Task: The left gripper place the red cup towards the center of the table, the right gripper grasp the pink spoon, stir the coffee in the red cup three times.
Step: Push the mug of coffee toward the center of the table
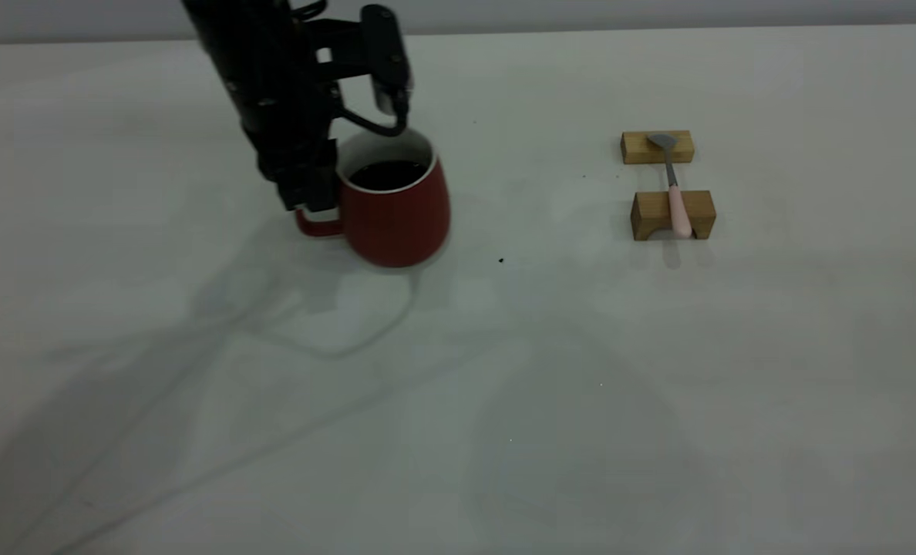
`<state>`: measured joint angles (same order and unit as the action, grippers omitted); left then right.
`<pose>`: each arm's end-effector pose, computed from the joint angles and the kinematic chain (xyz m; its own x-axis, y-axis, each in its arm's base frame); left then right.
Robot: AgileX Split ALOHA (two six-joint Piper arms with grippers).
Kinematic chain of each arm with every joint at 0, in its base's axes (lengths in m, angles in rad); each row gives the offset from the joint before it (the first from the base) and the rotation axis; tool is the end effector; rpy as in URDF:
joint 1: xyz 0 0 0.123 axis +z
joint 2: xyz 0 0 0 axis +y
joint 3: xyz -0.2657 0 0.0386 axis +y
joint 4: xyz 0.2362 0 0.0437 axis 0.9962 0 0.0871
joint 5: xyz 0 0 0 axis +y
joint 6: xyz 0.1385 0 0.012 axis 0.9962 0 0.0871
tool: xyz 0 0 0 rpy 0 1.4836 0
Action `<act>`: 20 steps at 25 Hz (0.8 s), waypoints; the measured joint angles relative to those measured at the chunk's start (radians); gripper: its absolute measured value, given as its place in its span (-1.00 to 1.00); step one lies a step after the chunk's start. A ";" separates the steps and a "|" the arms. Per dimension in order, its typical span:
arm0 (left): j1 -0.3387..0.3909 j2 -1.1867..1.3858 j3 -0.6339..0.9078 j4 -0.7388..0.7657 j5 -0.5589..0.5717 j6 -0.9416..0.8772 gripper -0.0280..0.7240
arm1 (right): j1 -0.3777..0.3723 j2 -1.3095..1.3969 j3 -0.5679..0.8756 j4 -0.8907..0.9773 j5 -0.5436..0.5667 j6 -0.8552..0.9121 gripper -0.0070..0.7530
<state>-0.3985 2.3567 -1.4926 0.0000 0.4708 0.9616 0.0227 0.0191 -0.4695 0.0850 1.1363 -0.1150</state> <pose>0.4110 -0.1730 0.0004 -0.1819 0.9664 -0.1817 0.9388 0.2256 0.2604 0.0430 0.0117 0.2308 -0.5537 -0.0914 -0.8277 -0.1305 0.9912 -0.0222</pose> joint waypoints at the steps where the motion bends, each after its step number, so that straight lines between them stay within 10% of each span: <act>1: -0.008 0.009 -0.016 0.000 0.008 -0.005 -0.38 | 0.000 0.000 0.000 0.000 0.000 0.000 0.50; 20: -0.081 0.069 -0.139 0.000 0.053 -0.027 -0.38 | 0.000 0.000 0.000 0.000 0.000 0.000 0.50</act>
<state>-0.4797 2.4259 -1.6318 0.0000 0.5241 0.9344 0.0227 0.0191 -0.4695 0.0850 1.1363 -0.1150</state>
